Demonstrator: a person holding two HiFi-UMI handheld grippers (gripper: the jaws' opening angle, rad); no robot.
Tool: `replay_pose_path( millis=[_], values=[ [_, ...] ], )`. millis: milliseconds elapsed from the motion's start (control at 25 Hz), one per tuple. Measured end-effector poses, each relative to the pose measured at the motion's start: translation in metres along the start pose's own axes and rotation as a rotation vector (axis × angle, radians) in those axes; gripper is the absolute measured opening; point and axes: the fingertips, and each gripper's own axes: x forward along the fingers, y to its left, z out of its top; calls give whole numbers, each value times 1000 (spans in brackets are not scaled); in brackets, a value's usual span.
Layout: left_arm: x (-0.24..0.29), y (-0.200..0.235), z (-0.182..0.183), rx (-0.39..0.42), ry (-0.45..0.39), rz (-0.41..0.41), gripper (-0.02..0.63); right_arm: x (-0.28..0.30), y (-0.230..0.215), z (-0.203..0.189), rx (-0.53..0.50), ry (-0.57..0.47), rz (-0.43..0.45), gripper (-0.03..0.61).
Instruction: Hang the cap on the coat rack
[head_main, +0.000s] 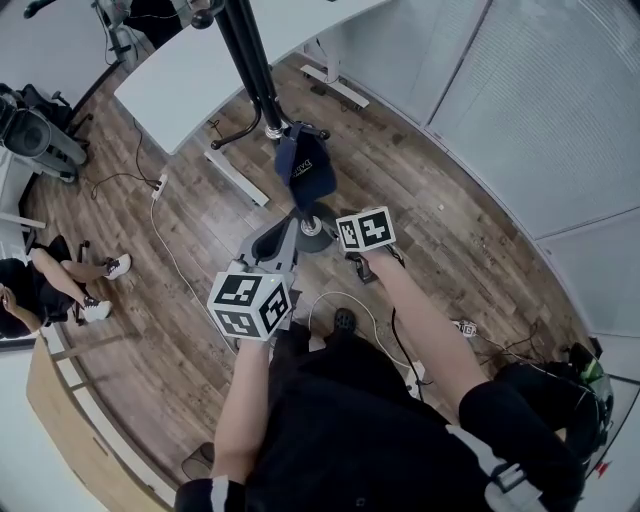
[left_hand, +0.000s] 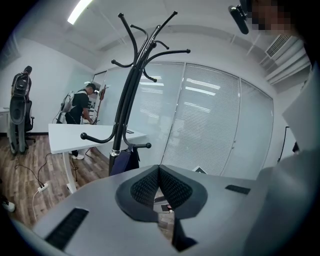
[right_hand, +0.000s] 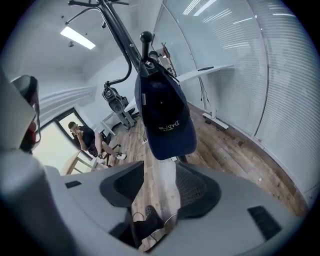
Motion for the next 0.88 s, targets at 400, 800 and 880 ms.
replay_pose_path(
  millis=[400, 800, 880],
  values=[
    [0, -7, 5, 23, -11, -37, 15, -52, 8, 22, -80, -125, 23, 149],
    [14, -24, 8, 37, -28, -84, 16, -127, 17, 47, -161, -270, -6, 109],
    [17, -25, 8, 48, -25, -88, 15, -140, 20, 56, -170, -316, -8, 86]
  ],
)
